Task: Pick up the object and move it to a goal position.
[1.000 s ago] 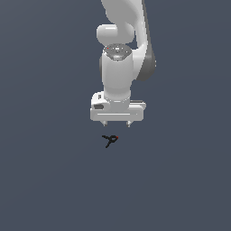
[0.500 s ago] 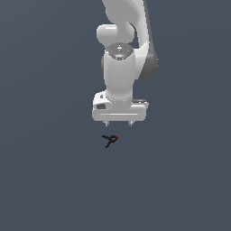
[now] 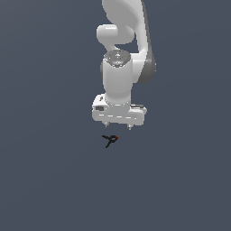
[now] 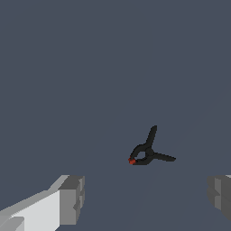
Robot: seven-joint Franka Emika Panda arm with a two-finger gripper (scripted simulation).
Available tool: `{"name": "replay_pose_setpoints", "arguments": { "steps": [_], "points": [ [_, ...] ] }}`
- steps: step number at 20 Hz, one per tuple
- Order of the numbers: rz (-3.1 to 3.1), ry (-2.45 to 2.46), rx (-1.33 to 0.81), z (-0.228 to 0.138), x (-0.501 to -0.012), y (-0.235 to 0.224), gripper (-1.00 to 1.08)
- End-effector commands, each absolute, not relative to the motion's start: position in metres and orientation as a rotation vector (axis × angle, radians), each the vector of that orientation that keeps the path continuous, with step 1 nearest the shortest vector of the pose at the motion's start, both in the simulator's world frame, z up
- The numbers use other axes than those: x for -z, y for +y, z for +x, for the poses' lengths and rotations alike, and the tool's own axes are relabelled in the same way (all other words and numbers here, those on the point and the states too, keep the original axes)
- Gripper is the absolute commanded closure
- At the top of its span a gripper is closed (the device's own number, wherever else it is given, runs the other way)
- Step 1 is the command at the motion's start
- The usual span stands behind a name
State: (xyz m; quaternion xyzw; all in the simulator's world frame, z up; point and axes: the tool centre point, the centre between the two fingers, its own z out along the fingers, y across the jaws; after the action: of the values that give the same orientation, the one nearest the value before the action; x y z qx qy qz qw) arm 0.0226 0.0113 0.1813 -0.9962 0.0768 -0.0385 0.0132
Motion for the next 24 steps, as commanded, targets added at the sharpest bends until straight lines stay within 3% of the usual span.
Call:
{"name": "replay_pose_setpoints", "arguments": {
  "steps": [1, 24],
  "points": [
    [-3.094, 0.324, 0.111, 0.022, -0.175, 0.01, -0.92],
    [-2.814, 1.342, 0.02, 0.011, -0.099, -0.011, -0.92]
  ]
}}
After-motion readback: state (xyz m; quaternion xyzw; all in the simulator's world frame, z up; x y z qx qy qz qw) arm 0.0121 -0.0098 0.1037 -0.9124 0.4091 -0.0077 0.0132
